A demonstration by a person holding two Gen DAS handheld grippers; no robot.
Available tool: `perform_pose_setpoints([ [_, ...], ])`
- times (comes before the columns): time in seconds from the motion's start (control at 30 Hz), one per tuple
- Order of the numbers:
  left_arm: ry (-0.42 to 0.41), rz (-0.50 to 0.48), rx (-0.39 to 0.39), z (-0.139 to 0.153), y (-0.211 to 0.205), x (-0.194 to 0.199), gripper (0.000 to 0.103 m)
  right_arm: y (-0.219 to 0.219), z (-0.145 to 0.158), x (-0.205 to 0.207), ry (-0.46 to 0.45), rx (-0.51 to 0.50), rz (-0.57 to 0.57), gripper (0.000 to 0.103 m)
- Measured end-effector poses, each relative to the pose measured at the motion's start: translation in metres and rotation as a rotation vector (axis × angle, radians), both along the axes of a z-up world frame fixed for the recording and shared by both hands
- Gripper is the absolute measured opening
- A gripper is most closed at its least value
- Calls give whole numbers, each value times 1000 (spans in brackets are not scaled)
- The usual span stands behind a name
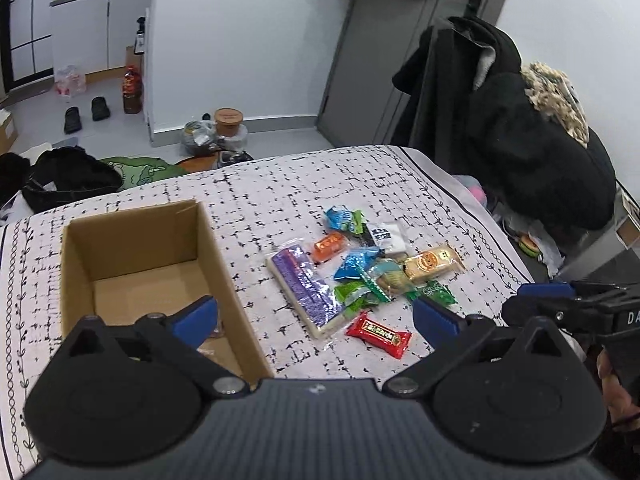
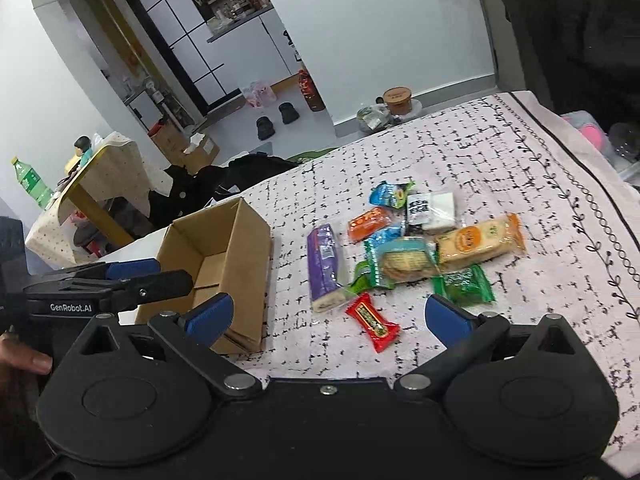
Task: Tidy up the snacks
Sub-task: 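Move both grippers back over the snack pile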
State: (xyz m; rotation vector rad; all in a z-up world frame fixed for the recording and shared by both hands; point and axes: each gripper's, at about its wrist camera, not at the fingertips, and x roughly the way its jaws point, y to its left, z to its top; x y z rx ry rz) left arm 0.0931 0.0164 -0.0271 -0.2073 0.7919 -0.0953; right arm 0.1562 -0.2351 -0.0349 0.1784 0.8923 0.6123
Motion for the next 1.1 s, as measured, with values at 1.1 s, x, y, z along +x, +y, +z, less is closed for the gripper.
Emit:
perform_pose_setpoints([
  [1.1, 116, -262, 31, -53, -78, 73, 82, -46, -47, 25, 135, -38, -110, 83],
])
